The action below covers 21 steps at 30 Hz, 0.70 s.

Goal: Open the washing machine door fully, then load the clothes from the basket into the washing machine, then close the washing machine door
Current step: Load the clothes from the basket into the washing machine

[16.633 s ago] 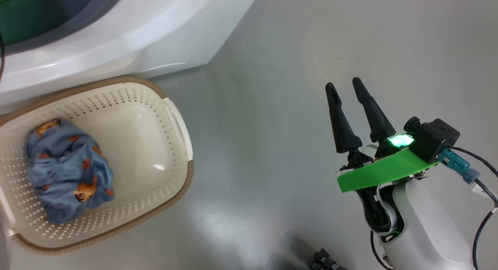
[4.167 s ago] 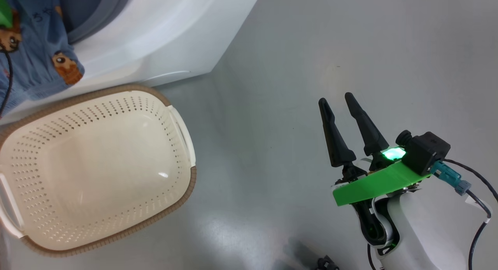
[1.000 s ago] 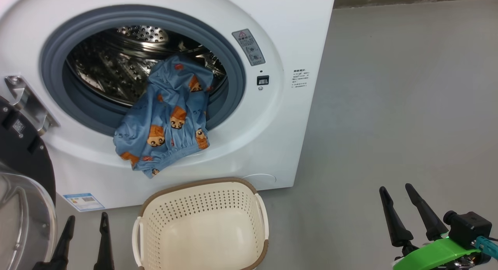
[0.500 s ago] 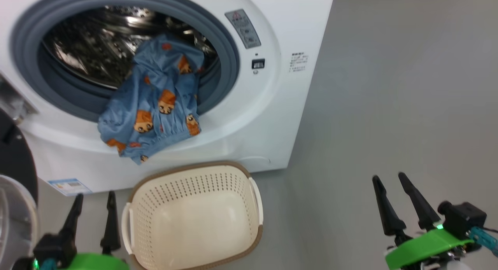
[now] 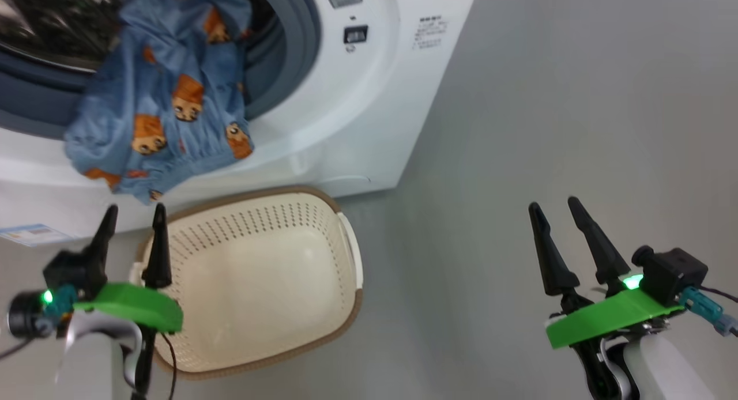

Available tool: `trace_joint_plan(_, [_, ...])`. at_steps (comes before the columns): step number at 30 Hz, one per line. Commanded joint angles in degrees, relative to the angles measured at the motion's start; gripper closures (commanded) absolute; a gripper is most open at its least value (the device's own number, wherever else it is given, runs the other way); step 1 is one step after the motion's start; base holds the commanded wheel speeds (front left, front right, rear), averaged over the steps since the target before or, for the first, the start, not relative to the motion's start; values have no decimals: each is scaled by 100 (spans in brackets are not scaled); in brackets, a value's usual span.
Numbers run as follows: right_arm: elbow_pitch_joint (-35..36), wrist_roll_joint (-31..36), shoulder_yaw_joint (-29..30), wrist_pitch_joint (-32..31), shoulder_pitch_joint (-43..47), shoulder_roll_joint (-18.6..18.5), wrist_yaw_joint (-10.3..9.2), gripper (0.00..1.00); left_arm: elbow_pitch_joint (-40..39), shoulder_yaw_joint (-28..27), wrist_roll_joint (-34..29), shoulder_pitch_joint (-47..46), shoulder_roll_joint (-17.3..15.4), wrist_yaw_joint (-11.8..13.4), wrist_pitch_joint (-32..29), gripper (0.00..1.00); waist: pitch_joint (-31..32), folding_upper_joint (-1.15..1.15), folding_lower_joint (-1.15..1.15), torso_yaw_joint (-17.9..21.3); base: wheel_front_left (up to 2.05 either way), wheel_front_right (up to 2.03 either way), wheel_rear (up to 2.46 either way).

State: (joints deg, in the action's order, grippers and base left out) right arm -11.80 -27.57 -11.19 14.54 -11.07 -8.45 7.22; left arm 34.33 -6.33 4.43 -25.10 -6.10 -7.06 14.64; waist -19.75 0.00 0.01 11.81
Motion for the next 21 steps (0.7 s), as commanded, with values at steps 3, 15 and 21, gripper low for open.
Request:
trace_joint_plan(3, [157, 61, -158, 46, -203, 30, 26, 0, 199, -105, -62, -402, -238, -9, 36, 0, -539, 0, -1, 345, 0, 0, 0])
trace_joint_plan(15, [186, 54, -255, 46, -496, 211, 26, 0, 1119, -3, -211, -1318, -549, 22, 36, 0, -978, 0, -1, 622, 0, 0, 0])
trace_joint_plan(21, [183, 47, -276, 46, -530, 256, 26, 0, 1326, 2, -232, -1547, -637, 79, 36, 0, -1043, 0, -1, 699, 0, 0, 0])
